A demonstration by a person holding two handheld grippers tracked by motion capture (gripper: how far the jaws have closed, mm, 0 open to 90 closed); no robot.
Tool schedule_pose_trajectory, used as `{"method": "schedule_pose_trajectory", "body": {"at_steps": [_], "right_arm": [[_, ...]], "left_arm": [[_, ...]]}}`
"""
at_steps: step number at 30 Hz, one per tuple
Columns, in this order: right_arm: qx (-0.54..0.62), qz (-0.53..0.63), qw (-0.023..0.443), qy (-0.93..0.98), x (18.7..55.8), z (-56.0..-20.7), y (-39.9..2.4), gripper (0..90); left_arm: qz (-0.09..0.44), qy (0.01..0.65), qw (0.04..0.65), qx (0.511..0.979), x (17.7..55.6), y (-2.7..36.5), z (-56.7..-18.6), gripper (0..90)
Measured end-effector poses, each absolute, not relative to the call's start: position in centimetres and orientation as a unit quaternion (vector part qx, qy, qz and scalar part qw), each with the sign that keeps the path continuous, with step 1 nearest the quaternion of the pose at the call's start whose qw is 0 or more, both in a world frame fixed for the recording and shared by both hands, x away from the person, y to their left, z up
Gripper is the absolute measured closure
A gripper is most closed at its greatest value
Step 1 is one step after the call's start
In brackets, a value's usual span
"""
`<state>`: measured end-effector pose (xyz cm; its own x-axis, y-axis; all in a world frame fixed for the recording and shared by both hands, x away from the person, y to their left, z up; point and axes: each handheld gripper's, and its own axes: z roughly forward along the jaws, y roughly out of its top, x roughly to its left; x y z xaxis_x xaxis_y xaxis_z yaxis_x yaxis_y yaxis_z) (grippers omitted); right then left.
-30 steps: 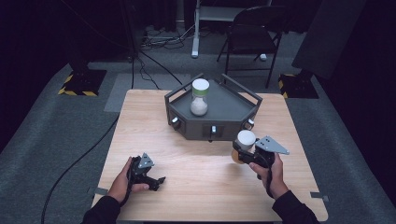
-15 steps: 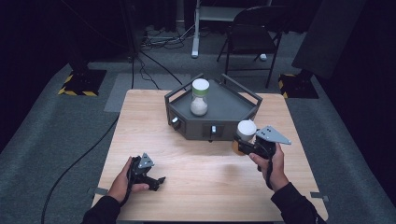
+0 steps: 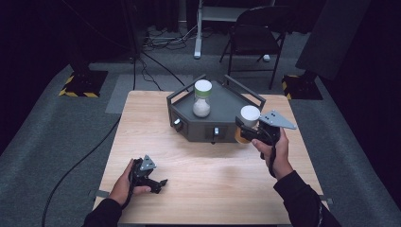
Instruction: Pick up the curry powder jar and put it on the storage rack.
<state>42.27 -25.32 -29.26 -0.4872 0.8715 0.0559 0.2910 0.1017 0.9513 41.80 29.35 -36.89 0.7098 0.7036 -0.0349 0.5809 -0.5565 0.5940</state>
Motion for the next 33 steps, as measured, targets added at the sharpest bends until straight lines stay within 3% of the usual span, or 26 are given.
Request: {"method": "schedule_pose_trajectory", "body": {"at_steps": [18, 33], "right_arm": [[0.424, 0.523, 0.301, 0.676, 45.0, -27.0, -24.0, 33.5], [0.431, 0.524, 0.301, 0.67, 47.4, -27.1, -22.9, 33.4]], "left_arm": [[0.104, 0.367, 0.296, 0.876, 41.8, 29.4, -36.9, 0.3], [0.104, 0.367, 0.296, 0.876, 41.8, 29.4, -36.9, 0.3]]}}
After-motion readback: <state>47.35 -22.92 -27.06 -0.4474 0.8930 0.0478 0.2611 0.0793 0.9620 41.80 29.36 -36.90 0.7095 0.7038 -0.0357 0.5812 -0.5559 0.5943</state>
